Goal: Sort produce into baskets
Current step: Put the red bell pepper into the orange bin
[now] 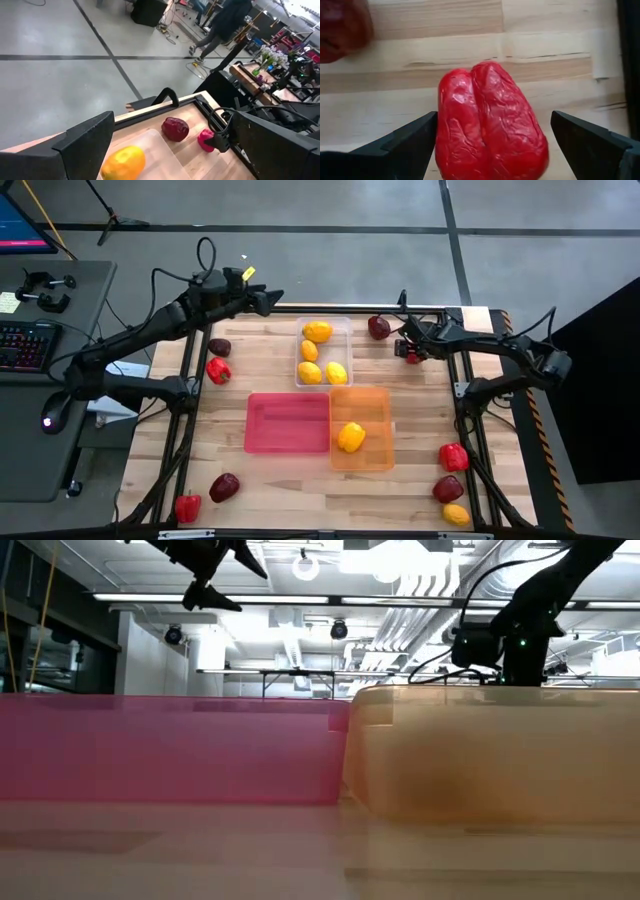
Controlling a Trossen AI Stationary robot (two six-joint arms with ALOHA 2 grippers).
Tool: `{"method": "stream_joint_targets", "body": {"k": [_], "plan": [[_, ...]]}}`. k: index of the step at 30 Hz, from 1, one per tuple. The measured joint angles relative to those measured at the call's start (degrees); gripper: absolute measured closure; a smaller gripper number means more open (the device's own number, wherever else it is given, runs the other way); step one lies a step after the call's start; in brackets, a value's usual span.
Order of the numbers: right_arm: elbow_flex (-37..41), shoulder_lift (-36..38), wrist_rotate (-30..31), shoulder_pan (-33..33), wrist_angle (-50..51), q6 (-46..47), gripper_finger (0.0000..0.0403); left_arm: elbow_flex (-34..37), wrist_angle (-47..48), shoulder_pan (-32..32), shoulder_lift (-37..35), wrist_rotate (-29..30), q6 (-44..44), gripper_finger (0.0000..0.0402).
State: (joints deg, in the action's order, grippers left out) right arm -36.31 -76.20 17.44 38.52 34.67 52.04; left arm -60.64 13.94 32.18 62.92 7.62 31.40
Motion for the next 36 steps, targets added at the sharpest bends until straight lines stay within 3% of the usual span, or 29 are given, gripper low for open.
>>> {"method": "stream_joint_targets", "body": {"k": [7, 10, 15, 19, 23, 28, 32, 36], "plan": [[1.4, 0.0, -2.2, 0.0, -2.3, -2.6, 0.0040, 0.0, 0.0, 0.0, 1.6, -0.1, 2.0, 0.0007], [1.4, 0.0, -3.2, 0.0, -2.7, -2.6, 0.0076, 0.0, -1.0, 0.0, 2.0, -3.0, 1.7, 0.0007], [-0.2, 1.9, -7.5, -0.5, -1.6, -7.3, 0.0174, 0.0, -6.2, -2.2, 2.0, -11.4, -3.4, 0.0007], [-2.7, 8.6, -10.4, -3.8, -1.9, -12.3, 0.0179, 0.0, -7.9, -6.9, 2.0, -11.8, -6.8, 0.0007], [-3.4, 17.0, -19.0, -10.7, -9.6, -15.0, 0.0179, 0.0, -7.9, -13.1, 2.4, -11.9, -10.4, 0.0007], [-3.2, 20.8, -28.5, -23.8, -12.2, -12.9, 0.0171, 0.0, -7.7, -19.7, 4.0, -7.0, -4.8, 0.0007], [-3.2, 18.7, -26.3, -35.8, -13.2, -9.0, 0.0141, 0.0, -7.6, -23.8, 6.0, -3.7, -2.4, 0.0007], [-3.2, 15.6, -14.3, -44.6, -13.7, -0.8, 0.0128, 0.0, -7.0, -24.9, 6.9, -4.2, -1.5, 0.0007]]}}
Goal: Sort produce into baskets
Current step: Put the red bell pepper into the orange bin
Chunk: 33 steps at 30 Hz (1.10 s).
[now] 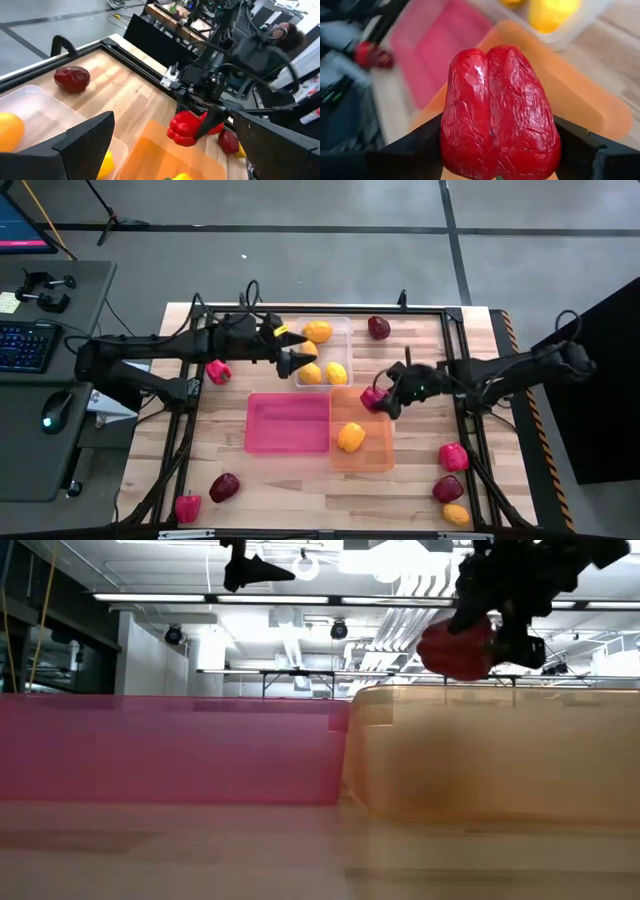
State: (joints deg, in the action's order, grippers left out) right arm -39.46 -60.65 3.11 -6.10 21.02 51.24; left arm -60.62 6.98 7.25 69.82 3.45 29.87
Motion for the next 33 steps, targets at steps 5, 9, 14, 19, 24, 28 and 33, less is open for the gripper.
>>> {"method": "stream_joint_targets", "body": {"k": [5, 9, 14, 19, 24, 28, 33], "plan": [[0.0, -3.0, 10.1, -5.0, 0.3, 14.2, 0.0124, 0.0, 4.0, 0.0, -2.2, -3.5, -2.3, 0.0007], [0.0, -5.8, 10.8, -7.5, -2.8, 20.0, 0.0122, 0.0, 9.8, -0.1, -5.3, -4.7, -6.2, 0.0007], [0.0, -10.7, 11.0, -9.2, -7.6, 22.3, 0.0120, 0.0, 16.2, -2.5, -8.6, -7.1, -11.3, 0.0007], [-1.7, -15.3, 10.9, -8.9, -6.8, 23.3, 0.0079, 0.0, 18.9, -5.4, -10.2, -8.4, -15.1, 0.0007], [-4.3, -17.0, 10.0, -7.5, -5.2, 20.3, 0.0014, 0.0, 19.5, -5.6, -10.7, -8.4, -12.4, 0.0007], [-7.1, -16.7, 7.9, -5.7, -0.3, 17.3, 0.0013, 0.0, 22.8, -5.6, -10.7, -6.1, -8.8, 0.0007], [-12.3, -14.4, 8.4, -4.5, 10.4, 10.3, 0.0019, -1.4, 34.8, -2.9, -10.4, -0.4, -2.3, 0.0007]]}}
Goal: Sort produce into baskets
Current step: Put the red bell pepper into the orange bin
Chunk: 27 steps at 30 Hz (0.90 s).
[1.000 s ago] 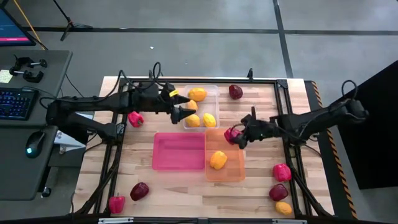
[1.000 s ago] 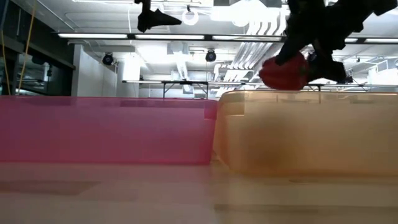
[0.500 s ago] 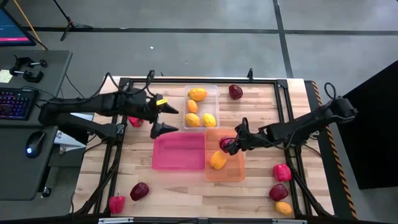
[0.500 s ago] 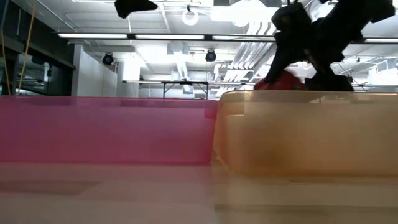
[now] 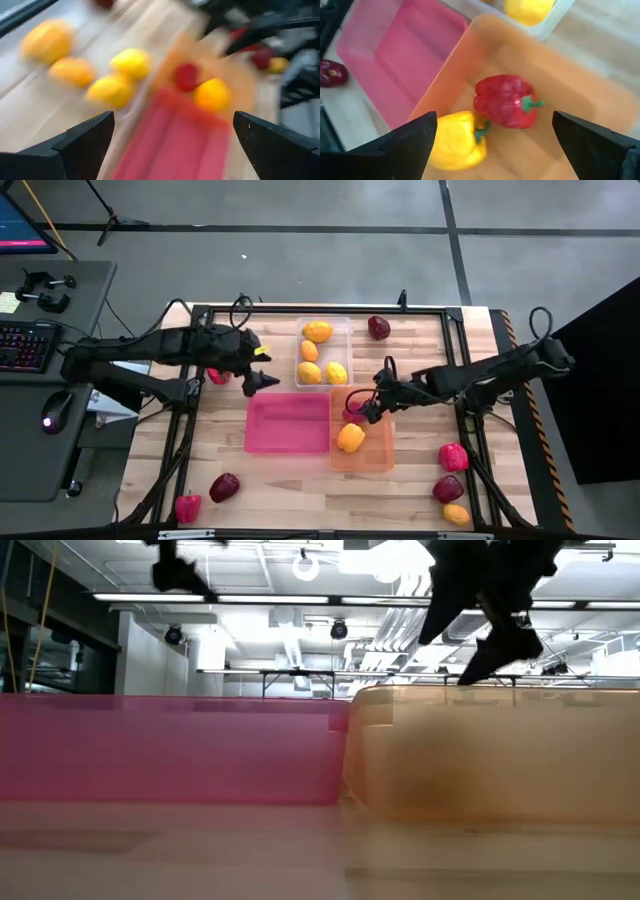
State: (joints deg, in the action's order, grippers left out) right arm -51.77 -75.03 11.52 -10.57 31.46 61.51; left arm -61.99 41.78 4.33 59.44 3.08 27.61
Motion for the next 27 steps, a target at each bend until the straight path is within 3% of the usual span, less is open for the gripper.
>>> {"method": "stream_joint_targets", "body": {"k": [5, 9, 16, 27], "plan": [[-3.1, 1.7, 4.7, 0.5, 5.0, -6.3, 0.0019, -3.0, 22.2, 7.4, 3.0, 5.2, 5.9, 0.0007], [-3.4, 1.6, 5.5, 1.6, 3.7, -8.2, 0.0019, 1.5, 32.4, 11.0, 4.9, 9.6, 9.8, 0.0007], [-2.8, 1.6, 5.8, 2.9, 3.0, -8.1, 0.0019, 15.1, 31.3, 13.1, 5.2, 13.8, 18.5, 0.0007], [-2.8, 1.6, 7.2, 5.4, 0.6, -10.6, 0.0019, 22.1, 21.9, 22.5, 7.4, 12.3, 10.3, 0.0007]]}}
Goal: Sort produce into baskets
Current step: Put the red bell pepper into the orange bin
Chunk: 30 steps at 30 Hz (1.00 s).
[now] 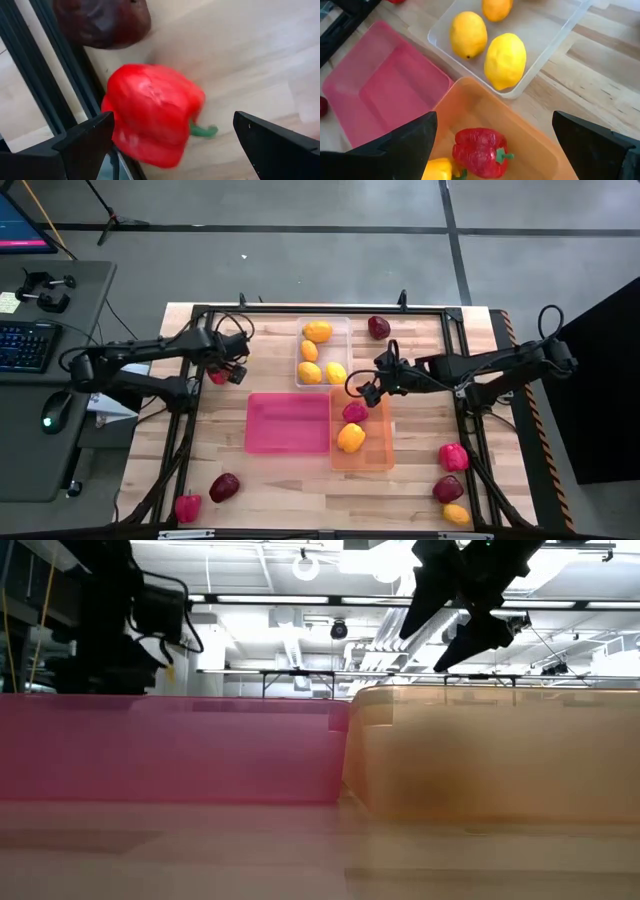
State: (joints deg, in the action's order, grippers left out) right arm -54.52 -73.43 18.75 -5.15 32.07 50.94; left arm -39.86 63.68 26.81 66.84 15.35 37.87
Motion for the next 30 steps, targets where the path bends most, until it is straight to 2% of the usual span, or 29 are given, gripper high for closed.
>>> {"method": "stream_joint_targets", "body": {"k": [8, 16, 19, 25, 30], "plan": [[0.0, 0.0, 0.1, 0.7, -0.2, 0.0, 0.0019, 0.3, -1.0, 4.8, 6.8, 0.4, -2.6, 0.0007], [0.0, 0.0, 0.0, 0.6, -0.2, 0.0, 0.0019, 0.2, 0.0, 4.3, 11.5, 0.7, -6.5, 0.0009], [0.0, 0.0, -0.1, 0.6, -0.1, 0.0, 0.0019, 0.2, 0.1, 3.7, 11.6, 0.4, -7.2, 0.0025], [0.0, 0.0, 0.2, 0.6, 0.7, 0.0, 0.0019, -3.2, -1.0, 0.8, 8.5, -1.6, -5.5, 0.0098], [0.1, 0.0, 0.7, 0.6, 2.7, 0.0, 0.0019, -10.0, -6.0, -5.2, 0.7, 1.8, 0.1, 0.0105]]}}
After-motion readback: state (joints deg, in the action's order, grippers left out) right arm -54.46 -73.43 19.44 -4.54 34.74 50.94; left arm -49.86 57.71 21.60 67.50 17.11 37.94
